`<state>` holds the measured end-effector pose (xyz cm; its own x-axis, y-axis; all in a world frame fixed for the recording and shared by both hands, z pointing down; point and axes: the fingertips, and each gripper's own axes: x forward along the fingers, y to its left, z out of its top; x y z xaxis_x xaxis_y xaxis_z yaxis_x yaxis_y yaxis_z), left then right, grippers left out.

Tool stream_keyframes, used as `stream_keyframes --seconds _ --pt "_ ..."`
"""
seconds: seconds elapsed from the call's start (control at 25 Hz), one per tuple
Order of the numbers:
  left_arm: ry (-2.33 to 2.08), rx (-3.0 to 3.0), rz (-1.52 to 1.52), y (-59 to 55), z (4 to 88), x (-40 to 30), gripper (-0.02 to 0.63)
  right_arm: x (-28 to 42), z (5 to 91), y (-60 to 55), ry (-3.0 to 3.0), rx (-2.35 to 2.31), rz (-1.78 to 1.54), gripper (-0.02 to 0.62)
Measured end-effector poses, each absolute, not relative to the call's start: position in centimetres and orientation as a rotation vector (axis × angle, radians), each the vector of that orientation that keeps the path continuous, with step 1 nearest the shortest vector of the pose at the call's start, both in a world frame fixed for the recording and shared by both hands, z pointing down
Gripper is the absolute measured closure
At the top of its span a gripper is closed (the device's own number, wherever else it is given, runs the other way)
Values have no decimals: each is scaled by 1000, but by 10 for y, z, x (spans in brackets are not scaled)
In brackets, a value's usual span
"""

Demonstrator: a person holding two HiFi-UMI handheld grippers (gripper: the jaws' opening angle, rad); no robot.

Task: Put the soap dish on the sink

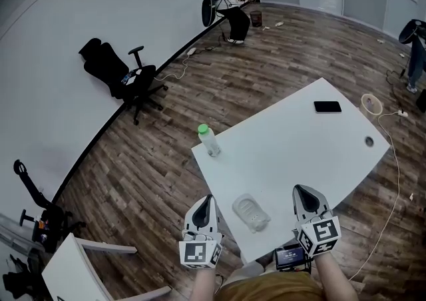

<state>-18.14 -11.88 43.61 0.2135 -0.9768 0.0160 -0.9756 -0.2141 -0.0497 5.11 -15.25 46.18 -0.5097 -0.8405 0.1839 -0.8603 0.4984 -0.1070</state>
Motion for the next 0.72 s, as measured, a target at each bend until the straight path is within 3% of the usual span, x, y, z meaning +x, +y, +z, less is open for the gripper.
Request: stream_keyframes --seconds 0.24,0.72 --pt "1948 -2335 156 -104 400 -184 600 53 449 -149 -2651 1499 238 586" --pt "1993 -2380 82 -116 399 -179 598 56 430 -152 -2684 1552 237 587"
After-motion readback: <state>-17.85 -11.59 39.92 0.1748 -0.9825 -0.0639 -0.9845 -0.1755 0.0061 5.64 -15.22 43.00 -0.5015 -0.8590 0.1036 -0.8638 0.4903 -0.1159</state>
